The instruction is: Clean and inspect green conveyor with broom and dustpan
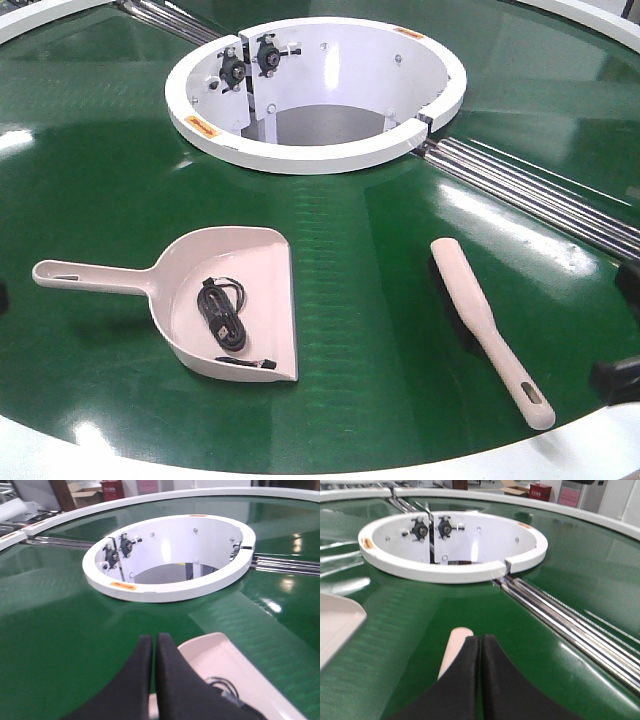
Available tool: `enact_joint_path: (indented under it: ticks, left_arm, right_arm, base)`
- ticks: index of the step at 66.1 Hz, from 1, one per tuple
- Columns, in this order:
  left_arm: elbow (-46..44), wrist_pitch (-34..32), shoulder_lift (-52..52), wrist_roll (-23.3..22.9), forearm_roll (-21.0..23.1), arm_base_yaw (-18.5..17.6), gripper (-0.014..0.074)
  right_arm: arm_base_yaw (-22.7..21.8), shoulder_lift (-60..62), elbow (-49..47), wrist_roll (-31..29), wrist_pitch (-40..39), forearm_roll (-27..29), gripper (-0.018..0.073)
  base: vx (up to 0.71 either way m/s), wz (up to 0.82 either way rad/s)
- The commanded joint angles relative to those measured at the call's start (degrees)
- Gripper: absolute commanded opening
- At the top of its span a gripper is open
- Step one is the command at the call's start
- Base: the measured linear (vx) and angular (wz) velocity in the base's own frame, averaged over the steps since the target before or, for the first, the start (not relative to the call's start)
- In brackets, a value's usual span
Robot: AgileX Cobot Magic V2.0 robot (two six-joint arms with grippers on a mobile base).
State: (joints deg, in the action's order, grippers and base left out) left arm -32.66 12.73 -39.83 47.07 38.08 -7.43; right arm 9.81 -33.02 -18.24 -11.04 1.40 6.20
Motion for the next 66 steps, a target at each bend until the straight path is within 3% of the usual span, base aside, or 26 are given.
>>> enact_joint_path:
  ticks: [1, 10, 66]
  left_arm:
    - [4.14, -5.60, 4.61, 1.07, 2.80, -0.40, -0.0008]
    - [9.35, -5.98, 9.06, 1.07, 2.80, -0.40, -0.0006]
    - [10.25, -4.99, 10.93, 1.07, 2.68, -0.40, -0.0006]
  right_arm:
    - [-0.18, 0.01, 2.52, -0.65, -11.81, -0.38, -0.0004]
    - [-0.18, 0.01, 6.97, -0.65, -18.91, -0.32, -0.0004]
    - [-0.18, 0.01, 7.56, -0.65, -17.95, -0.32, -0.0004]
  base:
    - [0.00, 0.00]
    - [0.00, 0.00]
    - [0.00, 0.00]
